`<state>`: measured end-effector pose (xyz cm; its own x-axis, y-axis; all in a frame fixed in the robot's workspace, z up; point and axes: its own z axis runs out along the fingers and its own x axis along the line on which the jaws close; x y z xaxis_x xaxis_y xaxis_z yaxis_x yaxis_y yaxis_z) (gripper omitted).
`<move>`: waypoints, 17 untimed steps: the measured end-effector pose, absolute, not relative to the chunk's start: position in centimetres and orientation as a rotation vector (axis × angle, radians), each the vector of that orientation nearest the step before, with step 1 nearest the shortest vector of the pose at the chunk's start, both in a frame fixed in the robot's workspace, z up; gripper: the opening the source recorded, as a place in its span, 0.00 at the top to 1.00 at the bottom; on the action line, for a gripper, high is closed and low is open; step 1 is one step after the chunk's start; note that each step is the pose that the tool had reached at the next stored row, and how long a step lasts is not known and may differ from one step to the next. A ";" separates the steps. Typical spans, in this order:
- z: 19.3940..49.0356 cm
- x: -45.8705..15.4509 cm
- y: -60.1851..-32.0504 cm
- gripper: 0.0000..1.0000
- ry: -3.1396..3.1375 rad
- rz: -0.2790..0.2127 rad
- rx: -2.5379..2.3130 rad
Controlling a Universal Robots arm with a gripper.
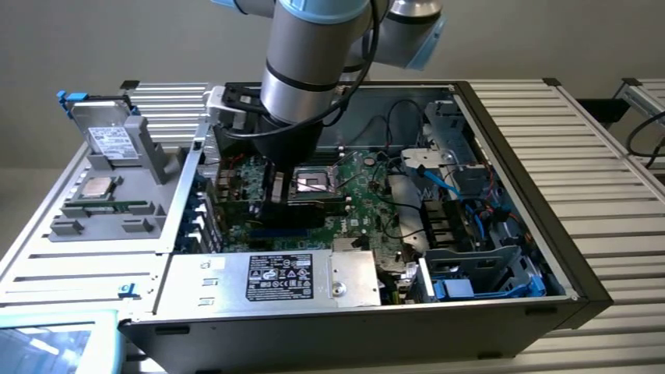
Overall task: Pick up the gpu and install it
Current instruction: 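Insert the gpu into the slot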
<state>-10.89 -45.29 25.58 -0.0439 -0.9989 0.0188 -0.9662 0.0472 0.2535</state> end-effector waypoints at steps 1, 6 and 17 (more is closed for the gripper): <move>25.6 -10.9 -45.3 0.72 -2.127 -0.255 2.030; 25.6 -11.0 -45.4 0.72 -2.127 -0.255 2.030; 25.6 -10.9 -46.1 0.72 -2.130 -0.260 2.031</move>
<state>-10.91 -46.06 25.58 -0.0455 -0.9989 0.0140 -0.9661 0.0476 0.2538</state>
